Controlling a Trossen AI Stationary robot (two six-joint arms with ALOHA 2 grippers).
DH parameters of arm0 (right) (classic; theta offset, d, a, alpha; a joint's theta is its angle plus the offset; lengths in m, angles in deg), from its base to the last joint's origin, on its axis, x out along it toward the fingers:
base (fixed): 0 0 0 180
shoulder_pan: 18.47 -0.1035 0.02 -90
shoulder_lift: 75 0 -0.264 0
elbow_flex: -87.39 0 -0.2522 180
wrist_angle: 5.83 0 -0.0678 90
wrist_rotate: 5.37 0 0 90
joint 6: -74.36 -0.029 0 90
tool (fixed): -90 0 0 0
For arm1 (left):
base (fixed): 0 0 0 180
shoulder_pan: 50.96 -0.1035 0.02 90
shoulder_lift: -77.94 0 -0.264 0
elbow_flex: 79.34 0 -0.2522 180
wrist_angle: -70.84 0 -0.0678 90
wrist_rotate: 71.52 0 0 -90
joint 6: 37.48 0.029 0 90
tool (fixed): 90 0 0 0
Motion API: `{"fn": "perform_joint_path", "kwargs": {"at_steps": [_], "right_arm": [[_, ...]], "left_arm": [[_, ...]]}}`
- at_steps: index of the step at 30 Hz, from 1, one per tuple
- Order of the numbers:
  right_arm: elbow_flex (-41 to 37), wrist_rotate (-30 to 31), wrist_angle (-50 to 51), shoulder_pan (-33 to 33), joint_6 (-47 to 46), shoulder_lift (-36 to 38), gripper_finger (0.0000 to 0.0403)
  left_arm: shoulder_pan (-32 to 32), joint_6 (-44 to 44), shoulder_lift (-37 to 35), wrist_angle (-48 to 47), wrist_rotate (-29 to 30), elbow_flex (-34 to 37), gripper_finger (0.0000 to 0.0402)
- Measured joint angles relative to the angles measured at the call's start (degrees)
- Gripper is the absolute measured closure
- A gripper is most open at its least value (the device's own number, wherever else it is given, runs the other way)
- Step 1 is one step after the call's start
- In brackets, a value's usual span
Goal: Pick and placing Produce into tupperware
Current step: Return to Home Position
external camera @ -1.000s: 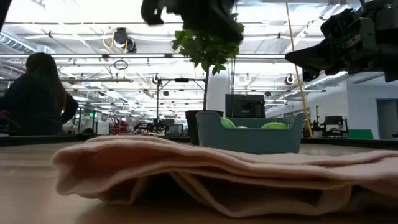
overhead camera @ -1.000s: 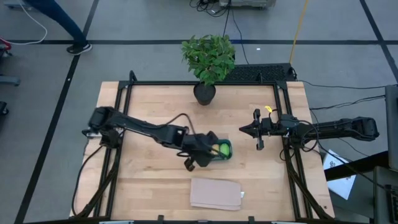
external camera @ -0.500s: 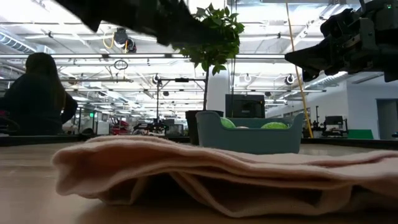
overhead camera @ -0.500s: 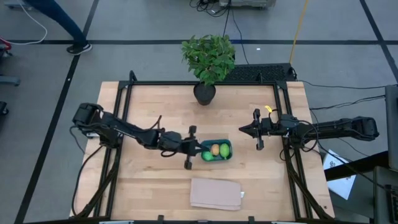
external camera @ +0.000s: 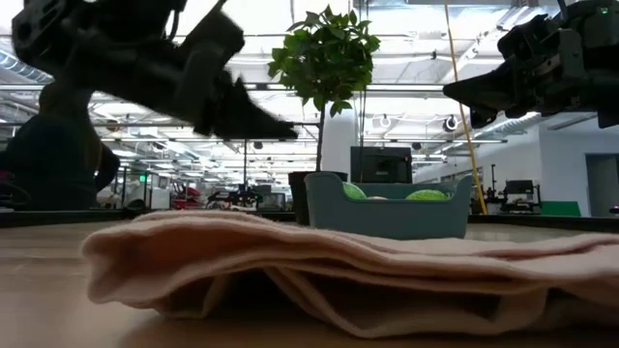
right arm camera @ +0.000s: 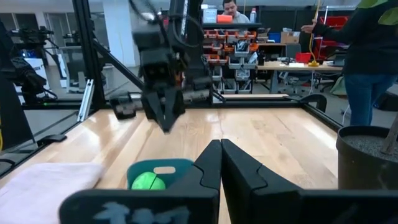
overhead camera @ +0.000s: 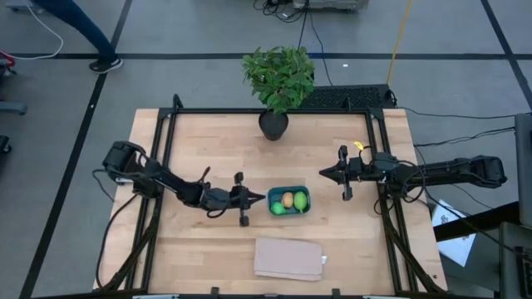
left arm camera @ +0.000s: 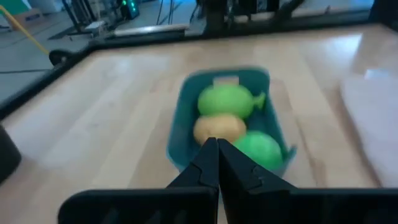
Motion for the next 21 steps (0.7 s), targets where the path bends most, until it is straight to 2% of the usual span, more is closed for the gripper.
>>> {"fn": "perform_joint_path", "kwargs": {"at_steps": [7, 14, 21], "right_arm": [[0.00, -0.02, 1.48, 0.02, -3.94, -0.04, 0.0403], [0.00, 0.01, 7.41, -0.32, -7.84, -0.03, 0.0403], [0.00, 0.78, 11.07, -5.28, -11.99, -0.04, 0.0403]], "left_arm": [[1.46, -1.27, 5.28, 2.81, 1.46, -0.27, 0.0402], [2.25, -3.40, 5.97, 2.23, 3.78, 0.32, 0.0402], [2.30, -5.03, 5.97, 1.68, 3.74, 0.32, 0.0402]]}}
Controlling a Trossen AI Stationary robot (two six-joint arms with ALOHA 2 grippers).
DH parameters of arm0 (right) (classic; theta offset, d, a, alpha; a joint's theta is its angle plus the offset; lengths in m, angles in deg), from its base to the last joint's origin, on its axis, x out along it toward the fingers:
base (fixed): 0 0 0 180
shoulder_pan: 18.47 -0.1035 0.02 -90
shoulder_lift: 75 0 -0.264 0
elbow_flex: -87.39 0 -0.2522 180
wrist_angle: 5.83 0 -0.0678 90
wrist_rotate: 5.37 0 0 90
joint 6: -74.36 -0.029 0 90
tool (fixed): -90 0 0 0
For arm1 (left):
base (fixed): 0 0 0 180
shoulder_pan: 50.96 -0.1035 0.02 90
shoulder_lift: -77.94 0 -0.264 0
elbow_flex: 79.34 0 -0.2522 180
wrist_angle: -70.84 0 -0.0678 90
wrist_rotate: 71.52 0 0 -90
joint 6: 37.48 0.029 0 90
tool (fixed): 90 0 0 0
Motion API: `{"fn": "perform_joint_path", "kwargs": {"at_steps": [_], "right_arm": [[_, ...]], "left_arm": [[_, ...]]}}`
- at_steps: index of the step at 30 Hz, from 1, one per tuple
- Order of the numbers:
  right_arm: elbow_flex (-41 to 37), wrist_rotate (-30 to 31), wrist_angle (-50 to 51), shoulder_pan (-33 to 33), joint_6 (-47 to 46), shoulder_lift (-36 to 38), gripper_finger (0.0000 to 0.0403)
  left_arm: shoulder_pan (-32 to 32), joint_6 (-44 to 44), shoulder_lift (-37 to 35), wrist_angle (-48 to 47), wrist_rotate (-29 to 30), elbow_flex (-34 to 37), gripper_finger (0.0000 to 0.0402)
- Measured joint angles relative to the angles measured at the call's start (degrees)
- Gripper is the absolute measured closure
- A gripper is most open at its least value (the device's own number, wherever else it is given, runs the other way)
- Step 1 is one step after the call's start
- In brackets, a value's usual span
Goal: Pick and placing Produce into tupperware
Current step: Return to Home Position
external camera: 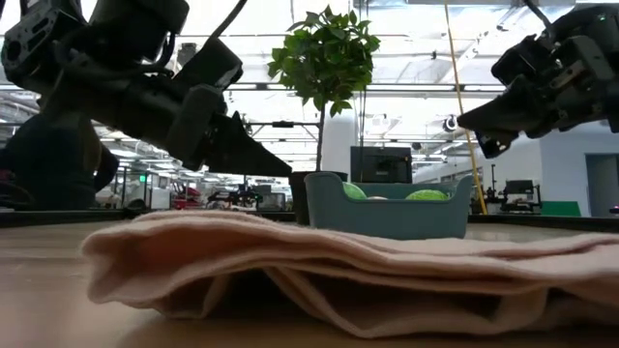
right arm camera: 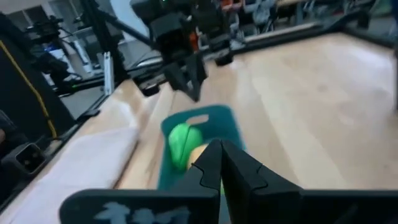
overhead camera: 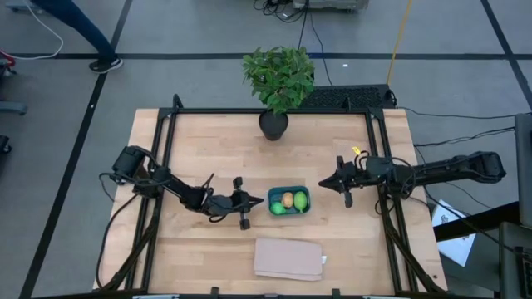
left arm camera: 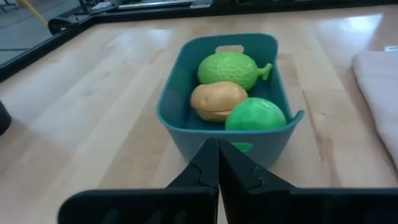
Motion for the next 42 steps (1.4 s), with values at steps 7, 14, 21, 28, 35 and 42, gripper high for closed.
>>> {"fn": "perform_joint_path", "kwargs": {"at_steps": [7, 14, 21, 28, 35, 42], "right_arm": [[0.00, 8.89, 3.59, -7.67, -4.58, -0.02, 0.0403], [0.00, 16.28, 5.25, -12.49, -7.52, -1.42, 0.0403], [0.00, 19.17, 3.82, -13.10, -10.87, -6.27, 0.0403], [0.00, 20.58, 3.28, -13.10, -15.12, -11.37, 0.0403], [-0.02, 20.51, -4.28, -13.10, -16.00, -18.29, 0.0403], [-0.01, 20.47, -11.83, -13.10, -16.96, -26.00, 0.0403]], "left_arm": [[-0.01, -0.43, 0.00, -0.32, -0.53, 0.00, 0.0401], [-0.92, -1.81, 0.00, -3.15, -0.66, -0.02, 0.0401], [-1.23, -1.70, 0.00, -3.10, -1.19, -0.02, 0.0401], [-1.51, -2.09, 0.00, -2.64, -3.40, -0.02, 0.0401], [-3.61, -2.38, 0.00, -2.57, -5.71, -0.02, 0.0401], [-5.17, -2.29, 0.00, -2.38, -8.36, -0.02, 0.0401]]}}
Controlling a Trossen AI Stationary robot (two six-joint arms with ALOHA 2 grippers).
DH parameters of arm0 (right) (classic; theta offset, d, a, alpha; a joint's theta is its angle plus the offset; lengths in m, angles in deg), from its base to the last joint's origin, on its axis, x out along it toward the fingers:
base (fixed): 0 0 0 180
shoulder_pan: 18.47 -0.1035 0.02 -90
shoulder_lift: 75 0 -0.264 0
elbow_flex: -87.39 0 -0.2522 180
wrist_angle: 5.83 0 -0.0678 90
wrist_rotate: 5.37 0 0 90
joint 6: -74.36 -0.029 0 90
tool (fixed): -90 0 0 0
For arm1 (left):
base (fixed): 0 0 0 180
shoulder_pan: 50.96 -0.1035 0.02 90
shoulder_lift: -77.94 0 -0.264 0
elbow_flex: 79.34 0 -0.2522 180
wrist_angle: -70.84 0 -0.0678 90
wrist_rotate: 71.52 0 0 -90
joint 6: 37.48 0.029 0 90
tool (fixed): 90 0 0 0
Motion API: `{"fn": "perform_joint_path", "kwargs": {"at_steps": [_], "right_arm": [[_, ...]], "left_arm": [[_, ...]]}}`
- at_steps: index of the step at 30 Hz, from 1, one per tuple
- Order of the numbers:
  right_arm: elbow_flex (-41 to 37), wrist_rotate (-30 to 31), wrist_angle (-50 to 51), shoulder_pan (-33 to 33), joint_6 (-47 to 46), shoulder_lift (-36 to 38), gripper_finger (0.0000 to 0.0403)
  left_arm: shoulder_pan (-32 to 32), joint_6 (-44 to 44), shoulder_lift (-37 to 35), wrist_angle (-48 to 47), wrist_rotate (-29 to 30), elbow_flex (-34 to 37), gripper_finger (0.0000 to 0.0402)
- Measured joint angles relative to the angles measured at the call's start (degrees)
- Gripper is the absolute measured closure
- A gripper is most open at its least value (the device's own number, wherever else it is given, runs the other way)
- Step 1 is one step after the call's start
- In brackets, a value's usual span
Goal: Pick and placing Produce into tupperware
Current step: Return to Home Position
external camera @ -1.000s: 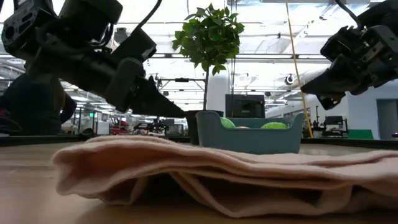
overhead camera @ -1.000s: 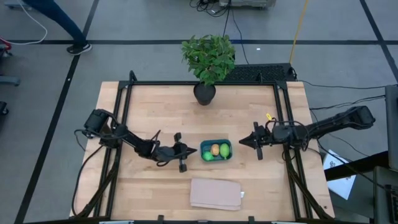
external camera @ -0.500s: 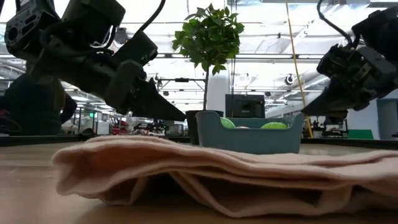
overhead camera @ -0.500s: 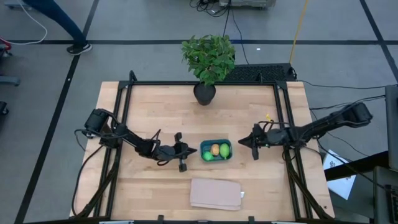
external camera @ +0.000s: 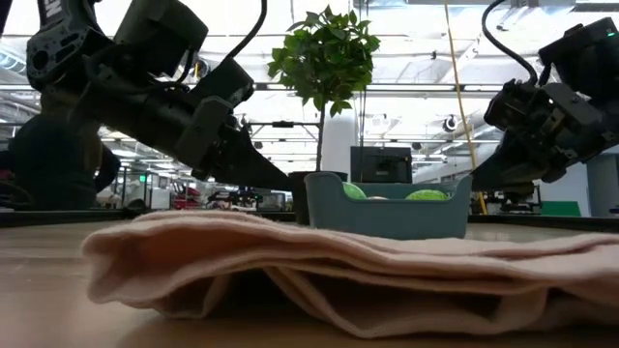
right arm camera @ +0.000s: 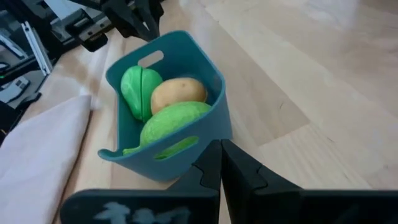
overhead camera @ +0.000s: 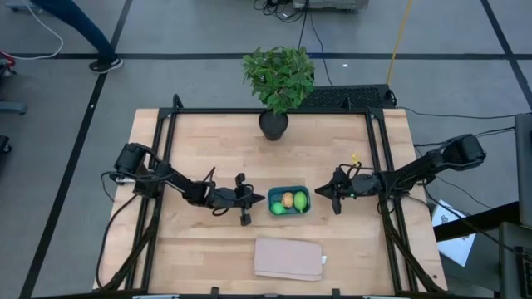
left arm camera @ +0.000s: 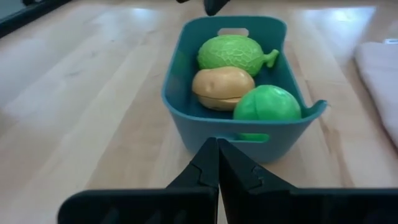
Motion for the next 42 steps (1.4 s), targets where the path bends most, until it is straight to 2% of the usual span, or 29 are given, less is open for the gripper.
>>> {"fn": "perform_joint_path", "kwargs": {"at_steps": [7, 21, 42], "right_arm": [[2.41, -0.98, -1.44, 0.00, 0.15, -6.68, 0.0403], [3.41, -3.10, -10.64, -0.51, 2.48, -11.63, 0.0403], [4.73, -3.15, -9.14, -1.16, 2.84, -11.68, 0.0403]], "left_arm": [[-2.04, 0.73, 0.00, 0.18, -6.23, -0.74, 0.0401], [-2.59, 1.66, 0.00, -0.21, -6.44, -0.74, 0.0401], [-3.77, 2.50, 0.00, -0.33, -7.52, -0.74, 0.0401]]}}
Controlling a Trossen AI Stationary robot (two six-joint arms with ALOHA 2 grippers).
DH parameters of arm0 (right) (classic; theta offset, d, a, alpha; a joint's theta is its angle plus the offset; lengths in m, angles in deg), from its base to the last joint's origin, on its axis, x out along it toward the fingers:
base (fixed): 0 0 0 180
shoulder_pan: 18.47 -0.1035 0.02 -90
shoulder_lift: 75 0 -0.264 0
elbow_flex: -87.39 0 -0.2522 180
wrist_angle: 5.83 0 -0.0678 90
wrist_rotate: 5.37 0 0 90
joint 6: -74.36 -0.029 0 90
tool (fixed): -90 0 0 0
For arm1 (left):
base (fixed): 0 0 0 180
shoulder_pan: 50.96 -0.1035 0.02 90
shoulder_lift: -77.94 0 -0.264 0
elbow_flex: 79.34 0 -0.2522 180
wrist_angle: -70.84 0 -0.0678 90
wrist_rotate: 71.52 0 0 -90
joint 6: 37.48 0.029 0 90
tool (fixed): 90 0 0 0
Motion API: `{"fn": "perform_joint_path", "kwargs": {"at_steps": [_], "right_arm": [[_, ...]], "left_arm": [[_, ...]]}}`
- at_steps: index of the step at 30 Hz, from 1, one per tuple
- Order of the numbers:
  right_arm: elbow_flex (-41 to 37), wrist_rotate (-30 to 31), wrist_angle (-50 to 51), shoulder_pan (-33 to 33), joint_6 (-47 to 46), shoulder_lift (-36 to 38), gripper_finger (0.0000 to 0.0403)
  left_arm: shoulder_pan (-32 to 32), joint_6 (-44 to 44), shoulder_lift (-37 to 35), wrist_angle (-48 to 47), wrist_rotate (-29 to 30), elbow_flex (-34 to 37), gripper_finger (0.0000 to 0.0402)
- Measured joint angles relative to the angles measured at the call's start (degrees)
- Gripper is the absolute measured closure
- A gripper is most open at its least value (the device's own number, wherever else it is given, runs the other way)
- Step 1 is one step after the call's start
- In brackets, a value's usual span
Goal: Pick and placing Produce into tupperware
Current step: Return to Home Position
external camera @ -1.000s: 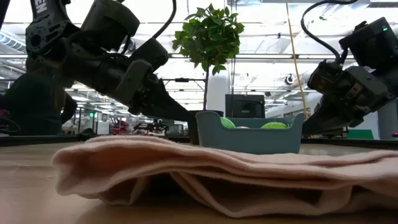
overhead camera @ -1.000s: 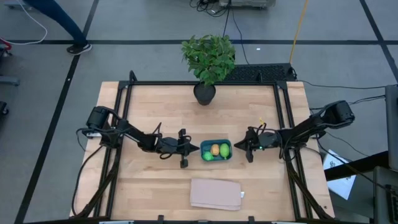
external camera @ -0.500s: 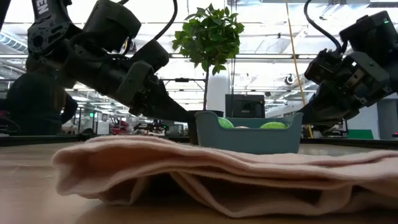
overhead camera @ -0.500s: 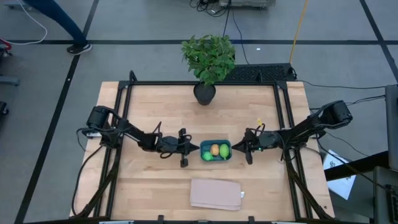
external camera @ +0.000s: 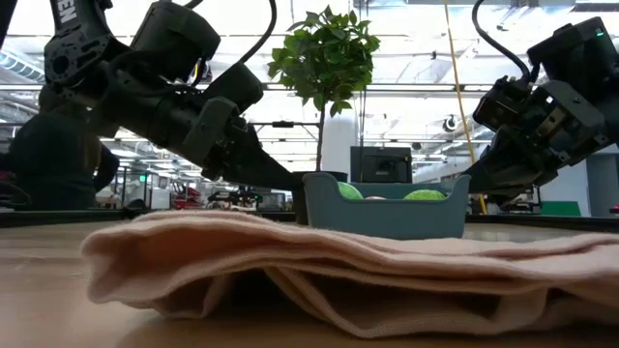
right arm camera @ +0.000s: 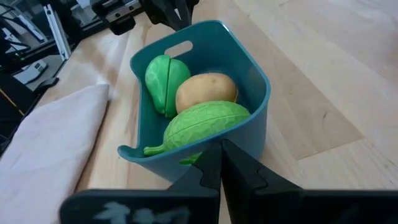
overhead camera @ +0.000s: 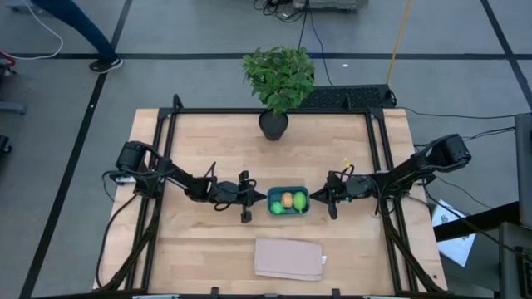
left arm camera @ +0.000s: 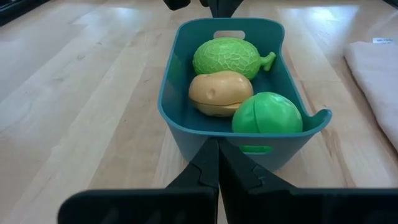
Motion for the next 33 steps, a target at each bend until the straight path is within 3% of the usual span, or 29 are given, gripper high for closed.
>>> {"fn": "perform_joint_path", "kwargs": {"at_steps": [33], "right_arm": [[0.05, 0.05, 1.25, -0.37, -0.99, 0.00, 0.0403]], "left_arm": [[-1.65, 0.36, 0.00, -2.03, -1.33, 0.00, 0.0401]]}}
